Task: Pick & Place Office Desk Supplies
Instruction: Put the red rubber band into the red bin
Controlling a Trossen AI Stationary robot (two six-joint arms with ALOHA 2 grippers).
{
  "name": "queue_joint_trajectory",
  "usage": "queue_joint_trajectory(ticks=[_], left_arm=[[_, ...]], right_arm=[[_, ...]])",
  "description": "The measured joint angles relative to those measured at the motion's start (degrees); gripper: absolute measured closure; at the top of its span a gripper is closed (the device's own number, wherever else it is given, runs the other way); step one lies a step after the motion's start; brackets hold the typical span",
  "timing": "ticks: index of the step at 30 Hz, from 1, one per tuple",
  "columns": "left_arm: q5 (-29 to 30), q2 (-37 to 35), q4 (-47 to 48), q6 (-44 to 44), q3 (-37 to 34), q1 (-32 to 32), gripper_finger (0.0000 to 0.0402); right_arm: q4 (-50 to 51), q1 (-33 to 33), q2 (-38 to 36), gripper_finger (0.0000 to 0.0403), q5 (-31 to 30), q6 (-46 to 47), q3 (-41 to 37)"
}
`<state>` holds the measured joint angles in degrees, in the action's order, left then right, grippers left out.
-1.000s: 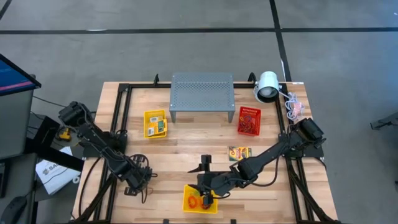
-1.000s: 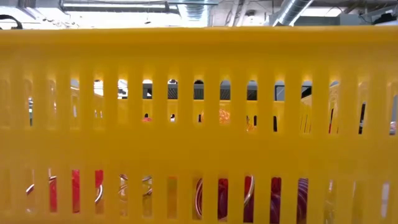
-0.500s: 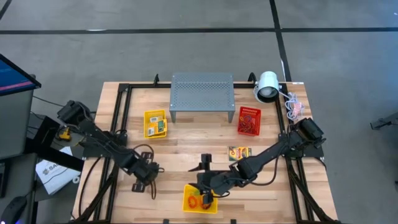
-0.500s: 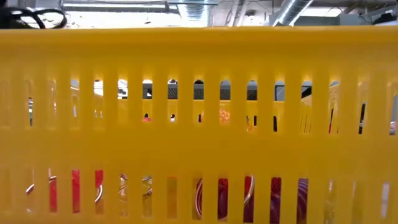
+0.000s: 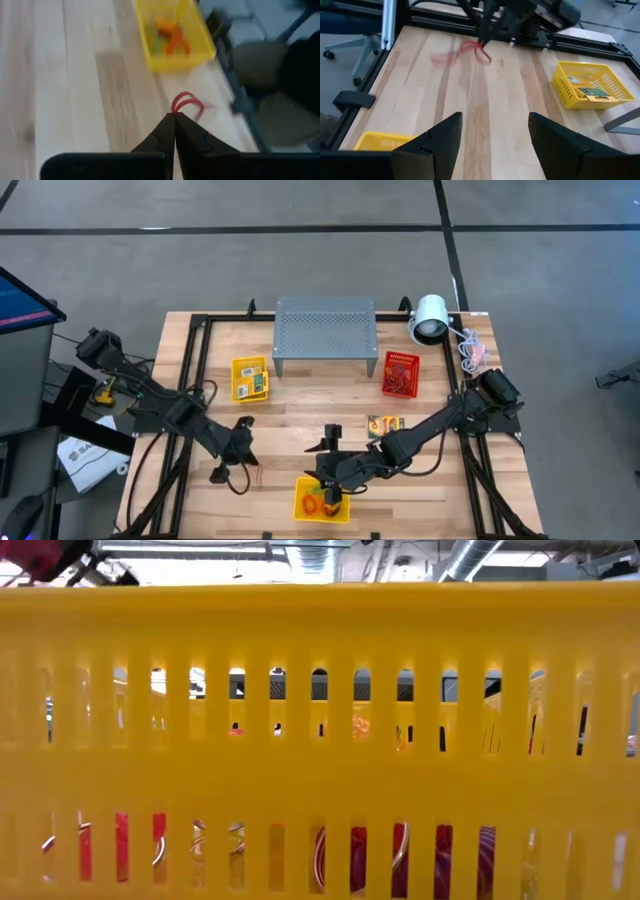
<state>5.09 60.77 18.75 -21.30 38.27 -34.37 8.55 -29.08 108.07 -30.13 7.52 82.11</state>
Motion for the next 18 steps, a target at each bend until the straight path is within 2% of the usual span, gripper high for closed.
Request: queue_joint_trajectory(ticks=[8, 12, 18], left_arm=[[3.6, -0.4, -12.6, 10.5, 0.0, 0.0, 0.0399], [7.8, -0.3, -13.4, 14.5, 0.0, 0.0, 0.0399], [16.1, -0.3, -14.4, 20.4, 0.0, 0.3, 0.0399]], right_arm=[[-1.6, 3.2, 0.0, 0.0179, 0.1, 1.8, 0.0], [-4.1, 4.4, 0.0, 0.0179, 0.5, 1.5, 0.0], [-11.2, 4.8, 0.0, 0.0179, 7.4, -0.8, 0.0]])
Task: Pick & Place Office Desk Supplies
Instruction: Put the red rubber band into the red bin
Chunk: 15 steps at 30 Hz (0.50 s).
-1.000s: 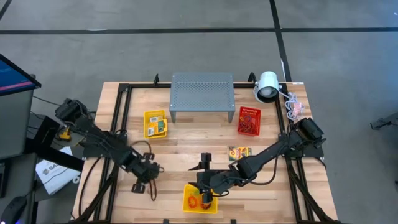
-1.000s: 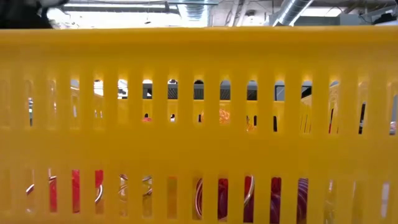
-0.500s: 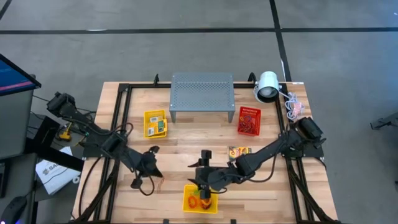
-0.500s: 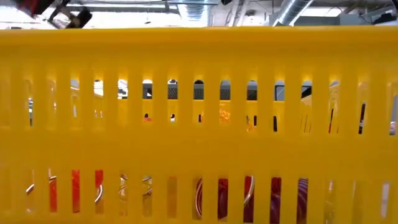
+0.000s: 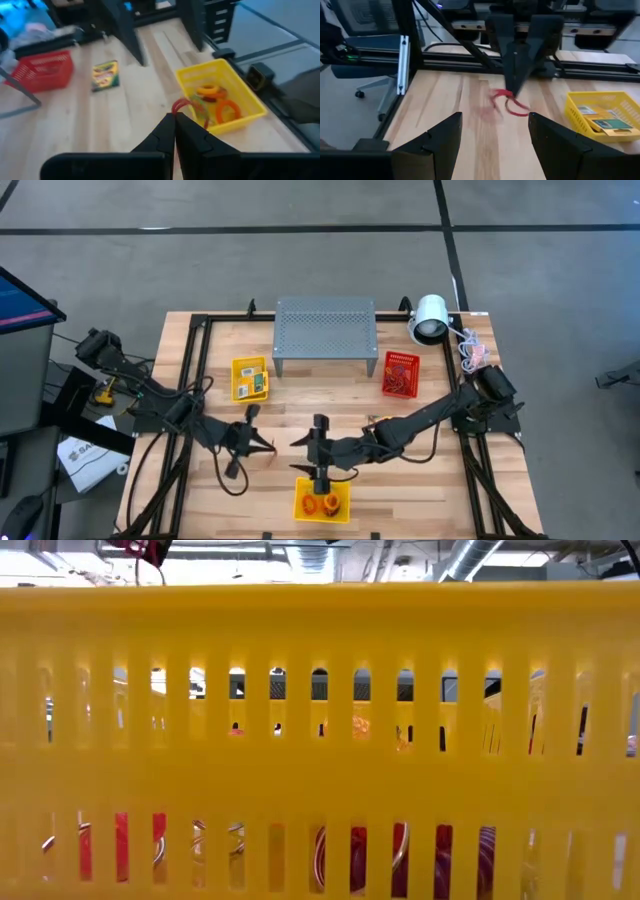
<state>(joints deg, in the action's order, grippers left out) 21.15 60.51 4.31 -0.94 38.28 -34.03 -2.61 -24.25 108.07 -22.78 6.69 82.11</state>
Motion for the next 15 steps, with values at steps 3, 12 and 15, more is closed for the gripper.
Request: queue_joint_trajectory(ticks=[3, 12, 15], left_arm=[[1.4, 0.0, -1.3, 2.2, 0.0, 0.8, 0.0399], [2.1, 0.0, -6.3, 7.8, 0.0, 2.3, 0.0399], [3.0, 0.0, -7.6, 8.8, 0.0, 2.3, 0.0399]], right_arm=[[-0.6, 0.2, 0.0, 0.0179, 0.5, -0.1, 0.0], [-1.6, 1.1, 0.0, 0.0179, 0.5, 0.3, 0.0], [-2.2, 1.2, 0.0, 0.0179, 0.5, 0.4, 0.0]])
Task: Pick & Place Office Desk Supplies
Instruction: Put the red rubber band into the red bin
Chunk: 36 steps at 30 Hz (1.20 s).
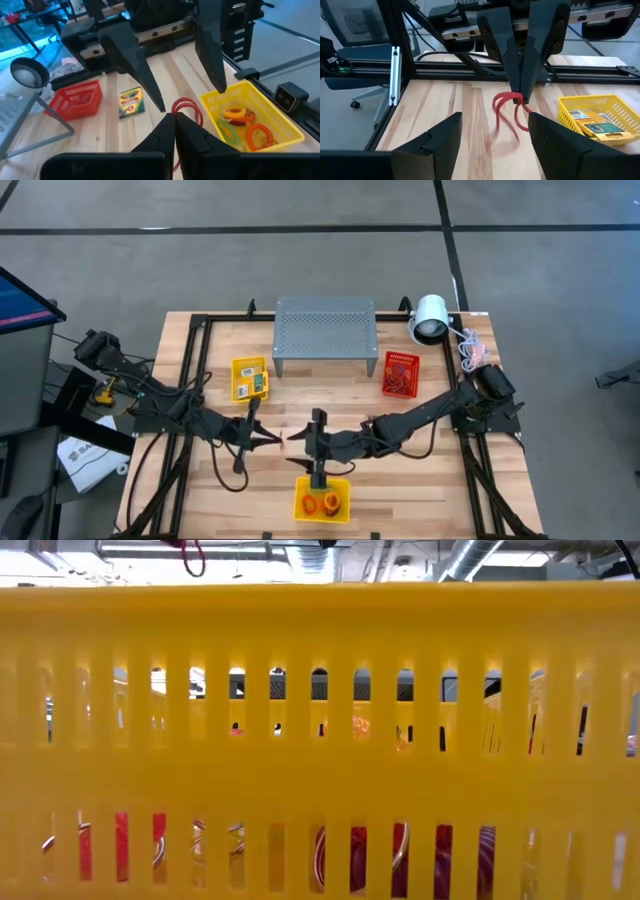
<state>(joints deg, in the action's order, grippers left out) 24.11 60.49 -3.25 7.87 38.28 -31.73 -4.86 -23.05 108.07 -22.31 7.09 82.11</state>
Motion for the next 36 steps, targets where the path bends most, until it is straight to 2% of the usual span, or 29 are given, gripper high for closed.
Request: queue_joint_trajectory(ticks=[25, 28, 36], left_arm=[[2.7, 0.0, -6.6, 5.2, 0.0, 0.0, 0.0399], [2.7, 0.0, -7.7, 6.1, 0.0, 0.0, 0.0399], [2.7, 0.0, -8.4, 6.7, 0.0, 0.0, 0.0399]], right_arm=[[-1.4, 1.2, 0.0, 0.0179, 1.3, 0.0, 0.0], [-1.4, 1.4, 0.0, 0.0188, 3.1, 0.1, 0.0], [-1.7, 1.6, 0.0, 0.0235, 3.0, 0.5, 0.0]])
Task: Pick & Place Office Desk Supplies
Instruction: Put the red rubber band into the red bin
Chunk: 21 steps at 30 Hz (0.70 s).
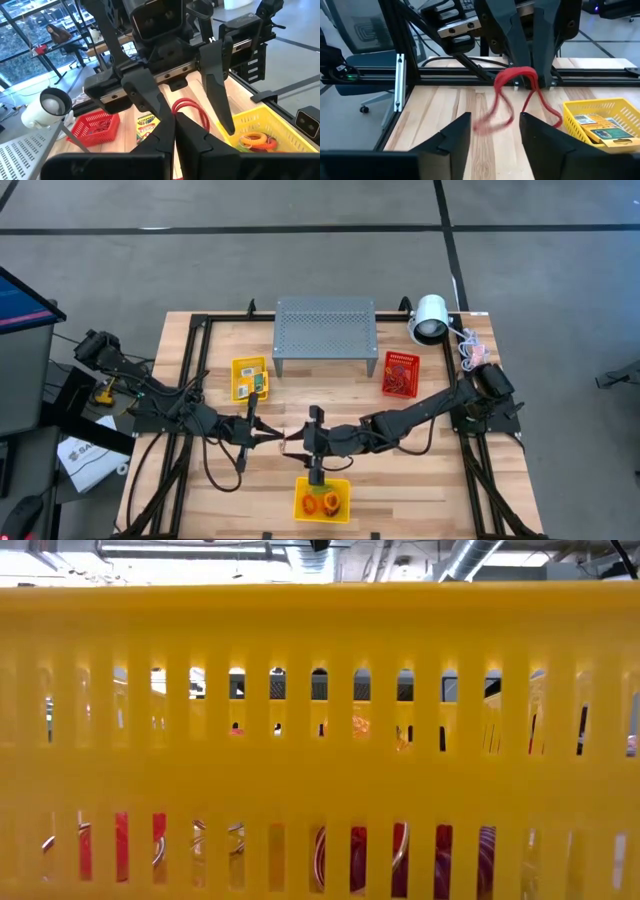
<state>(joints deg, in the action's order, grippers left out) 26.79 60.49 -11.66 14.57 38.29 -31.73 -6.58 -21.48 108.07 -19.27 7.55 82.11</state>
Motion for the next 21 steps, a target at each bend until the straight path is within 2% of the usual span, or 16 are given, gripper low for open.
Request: queue_joint_trajectory(ticks=[16, 21], left_arm=[[0.0, 0.0, 0.0, 0.0, 0.0, 0.0, 0.0399], [0.0, 0.0, 0.0, 0.0, 0.0, 0.0, 0.0399]], right_arm=[[0.1, 0.6, 0.0, 0.0391, 1.5, -0.5, 0.0], [0.3, 0.7, 0.0, 0.0397, 3.0, -0.7, 0.0]])
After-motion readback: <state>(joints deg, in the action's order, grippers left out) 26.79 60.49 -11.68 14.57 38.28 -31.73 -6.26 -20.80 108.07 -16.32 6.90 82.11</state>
